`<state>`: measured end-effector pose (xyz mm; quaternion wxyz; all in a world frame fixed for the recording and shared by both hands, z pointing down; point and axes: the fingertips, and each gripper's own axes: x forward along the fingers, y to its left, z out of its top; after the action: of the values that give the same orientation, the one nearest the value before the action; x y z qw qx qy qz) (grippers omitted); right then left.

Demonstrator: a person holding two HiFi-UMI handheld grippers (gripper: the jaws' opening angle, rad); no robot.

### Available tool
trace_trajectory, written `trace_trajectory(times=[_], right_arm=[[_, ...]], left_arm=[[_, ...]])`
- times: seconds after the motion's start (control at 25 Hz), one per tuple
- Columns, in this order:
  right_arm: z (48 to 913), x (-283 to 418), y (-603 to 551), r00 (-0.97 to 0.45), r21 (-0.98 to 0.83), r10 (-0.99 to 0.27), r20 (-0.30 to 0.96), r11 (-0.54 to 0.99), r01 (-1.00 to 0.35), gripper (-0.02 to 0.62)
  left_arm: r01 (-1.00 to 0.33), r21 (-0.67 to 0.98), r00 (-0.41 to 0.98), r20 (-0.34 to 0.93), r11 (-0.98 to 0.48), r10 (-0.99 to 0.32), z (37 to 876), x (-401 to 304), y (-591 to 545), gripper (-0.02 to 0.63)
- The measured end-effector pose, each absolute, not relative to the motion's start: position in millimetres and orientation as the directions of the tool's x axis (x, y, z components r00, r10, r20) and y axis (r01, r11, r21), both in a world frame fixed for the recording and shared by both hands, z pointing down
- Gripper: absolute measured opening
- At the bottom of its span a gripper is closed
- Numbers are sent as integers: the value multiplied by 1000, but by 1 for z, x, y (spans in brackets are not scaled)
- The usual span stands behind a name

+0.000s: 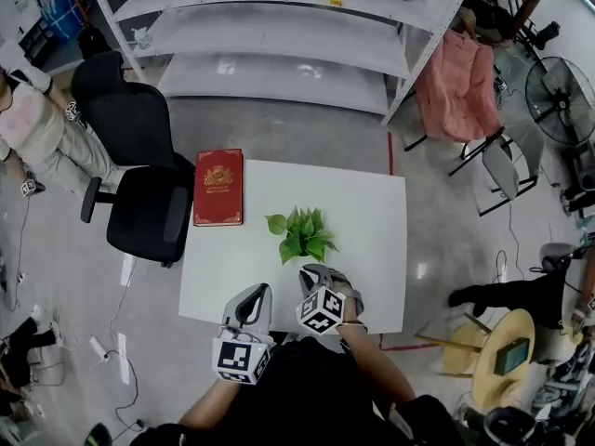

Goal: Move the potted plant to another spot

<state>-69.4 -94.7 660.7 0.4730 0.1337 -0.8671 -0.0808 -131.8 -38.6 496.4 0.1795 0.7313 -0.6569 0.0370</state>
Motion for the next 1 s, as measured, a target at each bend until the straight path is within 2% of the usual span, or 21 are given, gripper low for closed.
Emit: trace_trajectory(times=[0.64, 1.0], right_arm=[[731, -91, -133, -263, 375, -351, 899, 925, 50, 15], [753, -94, -137, -191, 364, -346, 919, 928, 74, 17]], left_arm=[[-956, 267, 208, 311, -125, -927, 517, -175, -73, 17], [-947, 287, 239, 319, -147, -917, 527, -197, -86, 17]])
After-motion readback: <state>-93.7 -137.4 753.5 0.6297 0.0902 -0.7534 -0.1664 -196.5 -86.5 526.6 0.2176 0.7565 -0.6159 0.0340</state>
